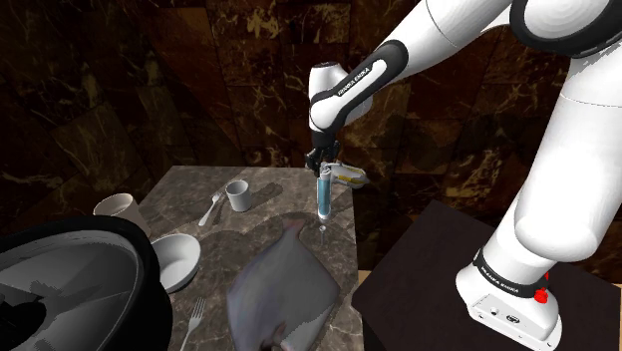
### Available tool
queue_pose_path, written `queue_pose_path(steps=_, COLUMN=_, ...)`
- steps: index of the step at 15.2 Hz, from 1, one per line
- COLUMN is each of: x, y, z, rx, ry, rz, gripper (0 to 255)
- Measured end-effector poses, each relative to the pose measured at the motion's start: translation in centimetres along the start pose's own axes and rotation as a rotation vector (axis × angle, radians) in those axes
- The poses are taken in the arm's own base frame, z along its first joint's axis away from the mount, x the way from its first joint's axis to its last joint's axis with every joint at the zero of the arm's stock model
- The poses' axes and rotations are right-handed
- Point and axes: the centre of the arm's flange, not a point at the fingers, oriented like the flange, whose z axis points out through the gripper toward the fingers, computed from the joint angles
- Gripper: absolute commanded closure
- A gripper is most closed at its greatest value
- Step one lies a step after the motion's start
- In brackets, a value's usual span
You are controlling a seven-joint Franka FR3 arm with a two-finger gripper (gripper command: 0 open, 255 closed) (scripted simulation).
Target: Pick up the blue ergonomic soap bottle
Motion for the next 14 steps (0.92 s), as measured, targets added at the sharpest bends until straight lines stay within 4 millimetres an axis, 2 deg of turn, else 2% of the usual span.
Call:
queue_pose_path(steps=2, x=0.0, y=0.0, z=0.0, rx=0.0, ry=0.0, rz=0.0, gripper=255)
queue_pose_path(steps=5, x=0.0, y=-0.1, z=-1.0, rx=0.0, ry=-0.002, rz=0.0, gripper=255)
queue_pose_path(steps=14, x=0.1, y=-0.2, z=-5.7, rx=0.0, ry=-0.002, rz=0.0, gripper=255)
